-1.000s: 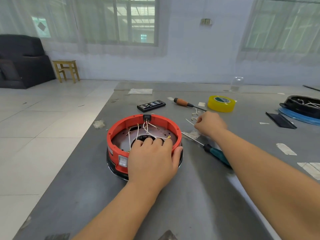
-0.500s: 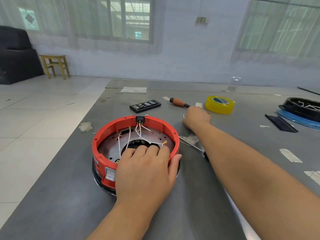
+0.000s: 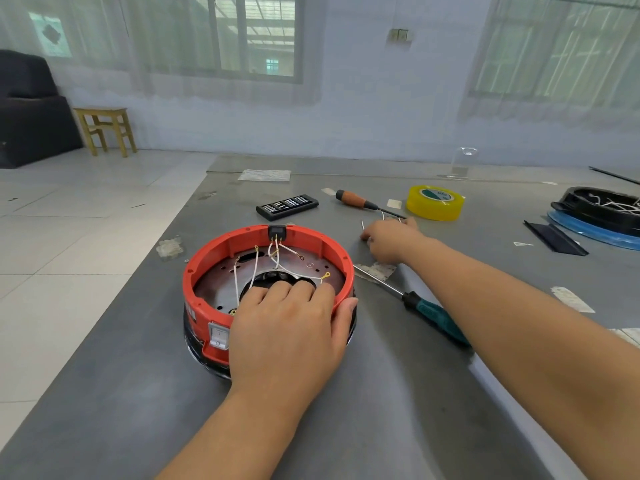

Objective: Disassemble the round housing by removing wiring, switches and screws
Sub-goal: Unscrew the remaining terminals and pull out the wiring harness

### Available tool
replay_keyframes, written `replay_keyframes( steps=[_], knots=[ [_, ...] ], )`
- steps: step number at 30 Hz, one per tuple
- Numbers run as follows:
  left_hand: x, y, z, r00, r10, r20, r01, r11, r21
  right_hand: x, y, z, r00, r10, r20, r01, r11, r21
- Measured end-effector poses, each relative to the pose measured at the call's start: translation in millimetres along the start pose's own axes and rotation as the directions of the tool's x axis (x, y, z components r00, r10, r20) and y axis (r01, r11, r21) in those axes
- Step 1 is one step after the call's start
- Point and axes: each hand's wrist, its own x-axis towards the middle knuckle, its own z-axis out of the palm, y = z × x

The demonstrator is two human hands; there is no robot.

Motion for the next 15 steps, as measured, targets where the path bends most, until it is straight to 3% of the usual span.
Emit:
replay_keyframes(
  steps=[9, 15],
  knots=[
    [-0.5, -0.2, 1.5, 1.0, 0.005, -0.02, -0.005, 1.0, -0.018, 8.8, -14.1, -1.0, 0.996, 0.082, 0.035, -0.082, 0.997, -0.006],
    [-1.5, -0.8, 3.0, 1.0, -0.005, -0.008, 0.004, 0.999, -0.038, -3.4, -9.8, -4.3, 0.997, 0.082, 0.012, -0.083, 0.992, 0.096]
  ],
)
